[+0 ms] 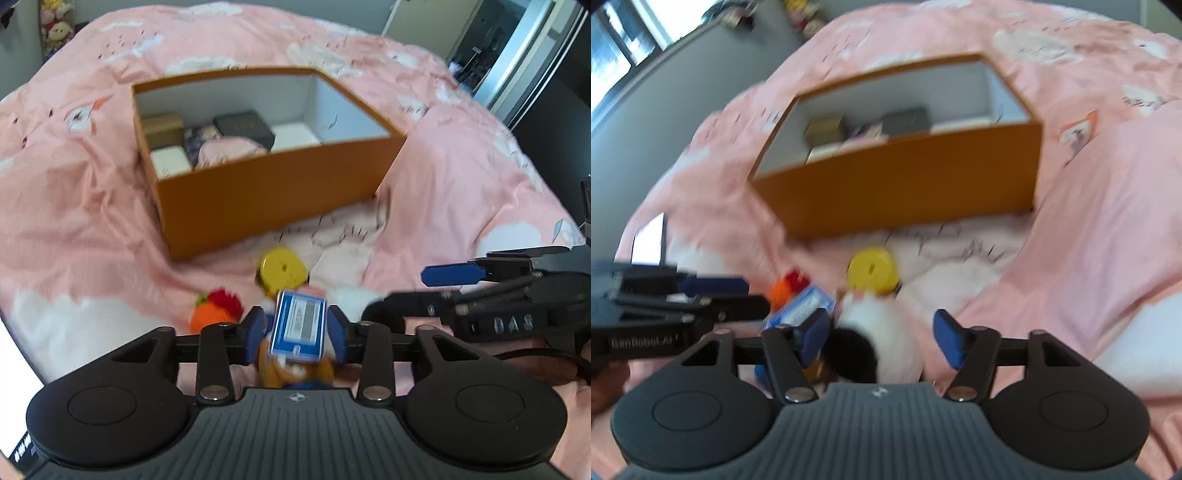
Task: Organize objects
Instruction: 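Withdraw both tools from the orange box toward the plush toys, then grasp the tagged brown bear with the left tool while the right tool grasps the white plush, then carry the bear with the left tool while the right tool carries the white plush over the orange box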
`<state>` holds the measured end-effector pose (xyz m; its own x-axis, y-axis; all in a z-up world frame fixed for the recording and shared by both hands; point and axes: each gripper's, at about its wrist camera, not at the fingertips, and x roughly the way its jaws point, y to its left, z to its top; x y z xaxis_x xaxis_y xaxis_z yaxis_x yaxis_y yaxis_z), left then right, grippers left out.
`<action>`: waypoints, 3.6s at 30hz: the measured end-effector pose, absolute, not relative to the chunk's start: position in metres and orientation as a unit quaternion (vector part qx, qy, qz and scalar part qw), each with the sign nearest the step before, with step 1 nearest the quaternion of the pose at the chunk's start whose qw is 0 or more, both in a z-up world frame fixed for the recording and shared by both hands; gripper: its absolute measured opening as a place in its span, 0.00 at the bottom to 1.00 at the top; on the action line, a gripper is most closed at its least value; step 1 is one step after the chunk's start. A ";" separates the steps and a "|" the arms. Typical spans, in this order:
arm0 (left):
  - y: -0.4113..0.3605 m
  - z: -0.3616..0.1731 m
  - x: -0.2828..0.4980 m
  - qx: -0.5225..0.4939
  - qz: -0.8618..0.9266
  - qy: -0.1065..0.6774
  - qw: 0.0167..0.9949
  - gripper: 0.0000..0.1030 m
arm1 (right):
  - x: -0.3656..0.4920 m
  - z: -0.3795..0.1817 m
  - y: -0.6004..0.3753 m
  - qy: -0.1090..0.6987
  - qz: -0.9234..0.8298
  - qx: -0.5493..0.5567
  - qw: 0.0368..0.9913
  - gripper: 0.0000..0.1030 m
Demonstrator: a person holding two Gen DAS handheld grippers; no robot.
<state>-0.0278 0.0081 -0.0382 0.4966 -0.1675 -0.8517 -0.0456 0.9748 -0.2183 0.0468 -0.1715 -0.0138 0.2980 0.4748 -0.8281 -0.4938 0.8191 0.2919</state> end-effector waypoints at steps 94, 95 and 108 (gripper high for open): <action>0.038 -0.011 0.136 -0.197 -0.071 0.390 0.897 0.54 | 0.231 0.011 -0.178 0.487 0.271 0.148 0.817 0.57; 0.039 -0.017 0.141 -0.202 -0.071 0.395 0.893 0.54 | 0.236 0.006 -0.178 0.498 0.265 0.146 0.813 0.57; 0.046 -0.081 0.179 -0.291 -0.063 0.474 0.829 0.55 | 0.268 -0.022 -0.160 0.567 0.222 0.054 0.791 0.56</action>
